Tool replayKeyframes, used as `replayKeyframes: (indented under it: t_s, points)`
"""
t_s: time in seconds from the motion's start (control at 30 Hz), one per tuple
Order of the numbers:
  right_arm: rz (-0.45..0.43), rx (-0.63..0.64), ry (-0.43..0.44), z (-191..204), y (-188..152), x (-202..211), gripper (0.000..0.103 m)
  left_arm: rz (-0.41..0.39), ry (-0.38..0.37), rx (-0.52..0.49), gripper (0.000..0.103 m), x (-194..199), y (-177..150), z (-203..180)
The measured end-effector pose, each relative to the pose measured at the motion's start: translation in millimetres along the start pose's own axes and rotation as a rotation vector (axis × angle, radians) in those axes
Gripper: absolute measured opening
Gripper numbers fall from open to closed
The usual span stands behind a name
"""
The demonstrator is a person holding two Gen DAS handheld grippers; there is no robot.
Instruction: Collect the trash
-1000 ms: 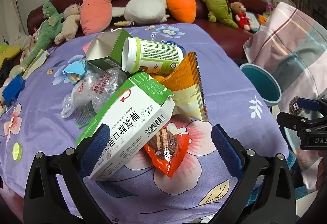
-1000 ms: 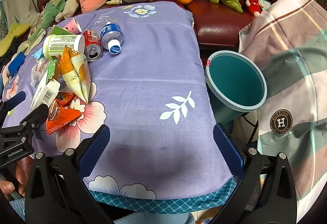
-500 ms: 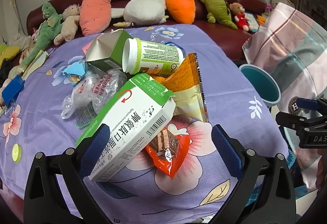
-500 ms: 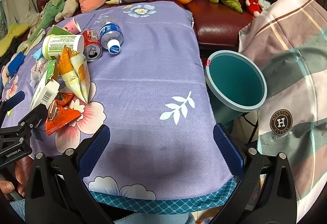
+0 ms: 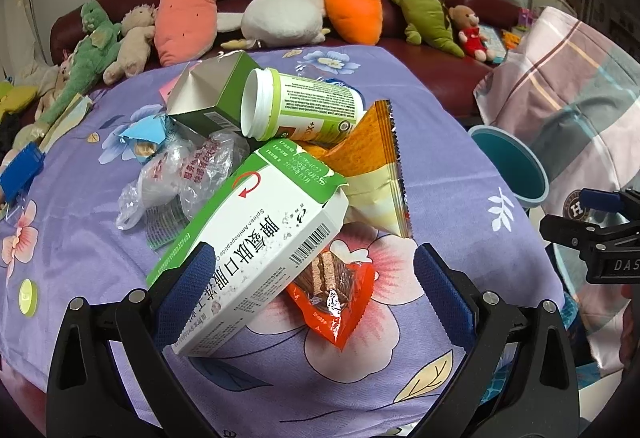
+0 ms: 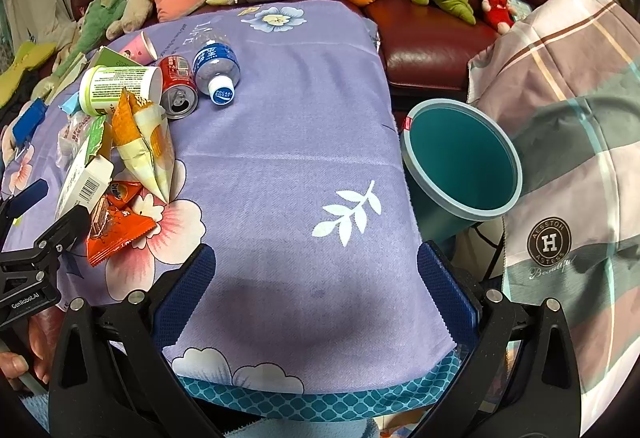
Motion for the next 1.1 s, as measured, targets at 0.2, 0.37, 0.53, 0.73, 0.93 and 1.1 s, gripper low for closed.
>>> replayKeyframes:
  t_s: [0.2,0.37,0.53,0.73,0.93,1.1]
  points:
    - [0.003,0.006,-0.003,2,4,-1,0.097,0.005,-0.002,-0.001,0.099,-4,-1,-1]
    - [0.011,0.012,-0.006,3,8,-3,0.097,0.007,-0.001,-0.004,0.099,-4,-2,0]
    - [0.017,0.012,-0.008,3,11,-5,0.097,0.011,0.001,-0.017,0.099,-8,-2,7]
    - [0.019,0.028,-0.017,3,15,-7,0.097,0.033,-0.001,-0.04,0.099,-13,-1,25]
    - [0.05,0.004,-0.001,3,18,-17,0.097,0.03,0.036,-0.076,0.099,-15,-7,60]
    - [0.08,-0.009,0.025,8,17,-29,0.097,0.085,0.028,-0.111,0.099,-19,-20,80]
Point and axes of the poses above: each gripper's, at about its wrist camera, not at the fingertips, and x roughly against the way its jaws point, z to its left, y to its top, the point moved 5 cm from there along -x, roughly the way its jaws point, and after that the axes turned 6 degrees about x, right-handed, at the moved point
